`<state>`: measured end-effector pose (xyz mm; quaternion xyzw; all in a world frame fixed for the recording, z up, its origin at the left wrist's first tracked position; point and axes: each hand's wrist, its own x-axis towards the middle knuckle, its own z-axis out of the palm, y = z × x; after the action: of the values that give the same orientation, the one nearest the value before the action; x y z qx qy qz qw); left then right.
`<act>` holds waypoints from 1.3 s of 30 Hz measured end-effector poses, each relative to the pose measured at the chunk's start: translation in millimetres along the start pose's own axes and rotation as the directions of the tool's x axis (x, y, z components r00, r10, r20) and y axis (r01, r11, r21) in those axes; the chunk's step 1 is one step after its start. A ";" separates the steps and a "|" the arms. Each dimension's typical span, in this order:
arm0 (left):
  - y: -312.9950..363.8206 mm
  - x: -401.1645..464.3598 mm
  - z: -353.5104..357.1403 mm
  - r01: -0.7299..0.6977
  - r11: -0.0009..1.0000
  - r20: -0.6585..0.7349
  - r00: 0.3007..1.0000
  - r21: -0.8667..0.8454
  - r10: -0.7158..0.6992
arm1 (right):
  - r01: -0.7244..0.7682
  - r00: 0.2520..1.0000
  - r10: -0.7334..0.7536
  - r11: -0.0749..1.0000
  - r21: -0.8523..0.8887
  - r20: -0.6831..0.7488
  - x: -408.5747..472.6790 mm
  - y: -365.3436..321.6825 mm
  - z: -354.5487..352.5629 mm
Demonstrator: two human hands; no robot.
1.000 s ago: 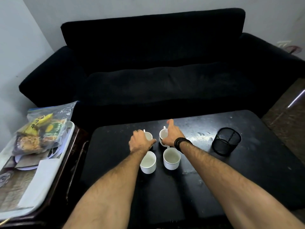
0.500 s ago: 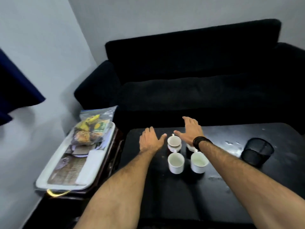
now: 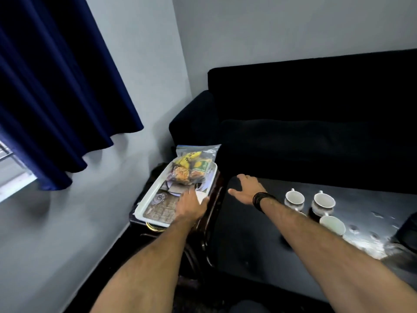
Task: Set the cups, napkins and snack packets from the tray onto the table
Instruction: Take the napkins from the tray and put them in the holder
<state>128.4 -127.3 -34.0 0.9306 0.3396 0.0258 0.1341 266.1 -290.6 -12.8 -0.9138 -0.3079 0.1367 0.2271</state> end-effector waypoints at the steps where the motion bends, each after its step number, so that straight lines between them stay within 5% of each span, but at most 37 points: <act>1: -14.4 -1.5 -0.1 0.030 0.999 0.015 0.999 0.015 -0.030 | 0.017 0.999 -0.017 1.000 -0.009 0.029 1.2 -11.2 8.1; 5: -83.4 6.2 16.4 0.140 0.990 0.082 0.987 0.018 -0.141 | 0.094 0.989 -0.085 0.993 -0.074 0.124 24.1 -61.8 56.2; 14: -102.1 -2.3 55.5 0.115 0.986 0.076 0.989 0.121 -0.124 | 0.187 0.976 -0.150 0.947 -0.260 0.155 58.9 -101.1 98.5; 23: -100.5 -2.5 67.6 0.119 0.984 -0.006 0.993 0.135 -0.119 | 0.040 0.986 0.016 0.942 -0.332 0.165 84.9 -104.4 121.3; 28: -100.2 -1.9 68.8 0.133 0.983 0.002 0.991 0.130 -0.135 | -0.054 0.985 0.082 0.982 -0.179 0.154 89.5 -99.9 126.8; 31: -101.0 -0.9 68.6 0.135 0.984 -0.006 0.991 0.115 -0.135 | -0.083 0.994 0.078 0.995 0.054 0.083 88.5 -96.1 124.6; 35: -100.2 -0.3 64.5 0.172 0.977 0.057 0.982 0.122 -0.180 | -0.174 0.983 0.184 0.858 0.483 0.026 86.8 -81.9 98.2; 39: -66.5 -5.3 58.4 0.126 0.992 0.028 0.992 0.025 -0.126 | -0.159 0.955 0.289 0.700 0.696 -0.072 73.7 -50.7 44.6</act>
<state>91.0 -95.5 -107.8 0.9091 0.3959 -0.0004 0.1296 280.3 -193.9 -33.9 -0.8049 -0.1007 0.1857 0.5546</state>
